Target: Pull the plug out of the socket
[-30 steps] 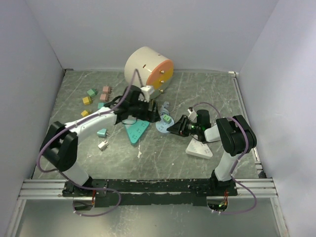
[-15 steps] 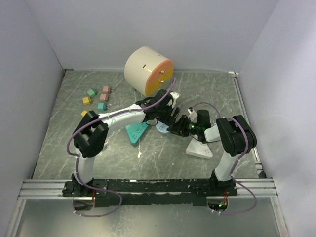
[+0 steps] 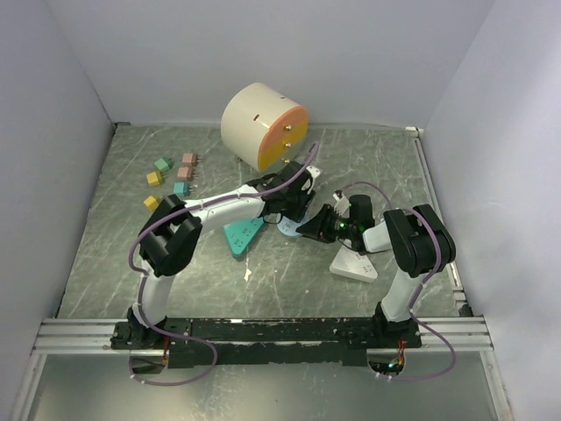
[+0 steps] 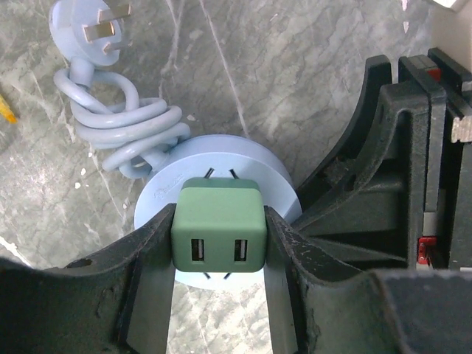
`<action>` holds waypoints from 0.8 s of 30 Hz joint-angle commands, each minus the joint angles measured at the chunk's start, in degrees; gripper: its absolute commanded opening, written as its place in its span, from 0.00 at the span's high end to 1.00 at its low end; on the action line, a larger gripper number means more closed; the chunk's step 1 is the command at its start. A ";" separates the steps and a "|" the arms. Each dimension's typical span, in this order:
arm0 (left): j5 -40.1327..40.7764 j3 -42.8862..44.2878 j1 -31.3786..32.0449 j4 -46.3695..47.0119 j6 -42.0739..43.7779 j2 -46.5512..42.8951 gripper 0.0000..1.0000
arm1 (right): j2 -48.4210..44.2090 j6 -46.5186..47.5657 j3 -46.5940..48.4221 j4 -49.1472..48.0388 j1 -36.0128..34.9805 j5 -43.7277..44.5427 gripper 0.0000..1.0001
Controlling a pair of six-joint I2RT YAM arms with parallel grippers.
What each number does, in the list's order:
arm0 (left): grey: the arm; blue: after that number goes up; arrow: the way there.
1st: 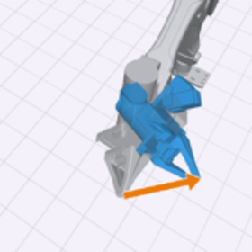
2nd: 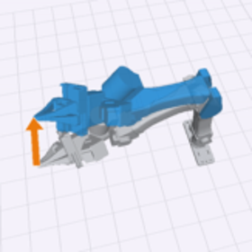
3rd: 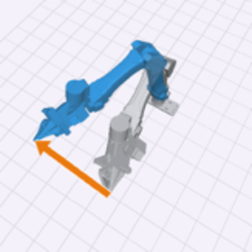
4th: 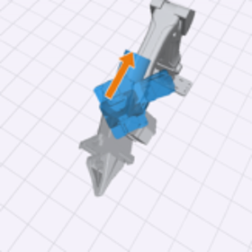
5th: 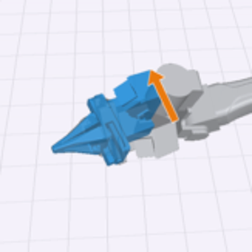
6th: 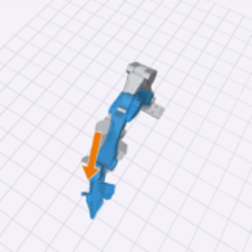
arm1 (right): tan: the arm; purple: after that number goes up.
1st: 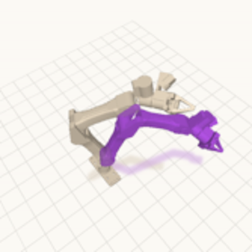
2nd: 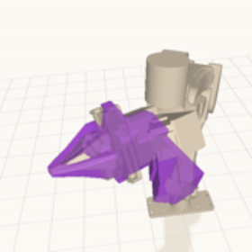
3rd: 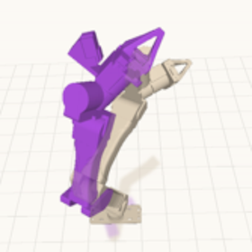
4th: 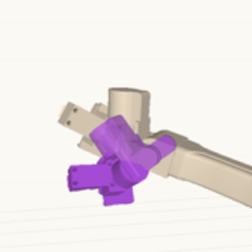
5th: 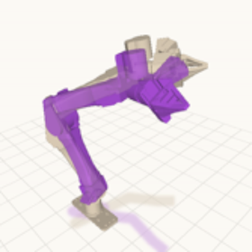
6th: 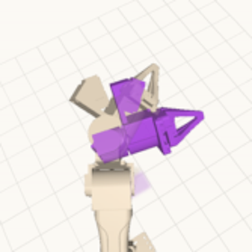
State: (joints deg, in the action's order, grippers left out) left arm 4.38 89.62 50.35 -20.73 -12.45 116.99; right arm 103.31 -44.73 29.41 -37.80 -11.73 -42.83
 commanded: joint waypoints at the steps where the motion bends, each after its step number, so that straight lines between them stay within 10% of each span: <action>1: -4.41 -2.32 0.49 3.01 -0.46 -3.92 0.93 | 2.63 5.82 -1.64 8.08 0.04 7.54 1.00; 9: -30.11 -13.52 0.28 17.04 -0.21 -12.70 0.93 | 3.89 5.04 -1.59 8.38 0.14 8.46 1.00; 17: -3.44 -14.46 4.53 12.05 4.50 -17.05 0.93 | 3.69 5.05 -1.47 10.64 0.22 11.27 1.00; 24: -24.56 -13.65 2.02 14.15 0.12 -16.15 0.93 | 4.51 3.71 -2.32 9.75 1.52 10.79 1.00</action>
State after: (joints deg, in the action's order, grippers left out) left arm 0.16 73.43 51.57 -9.28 -7.42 106.06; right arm 103.66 -42.68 29.32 -35.53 -12.67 -48.60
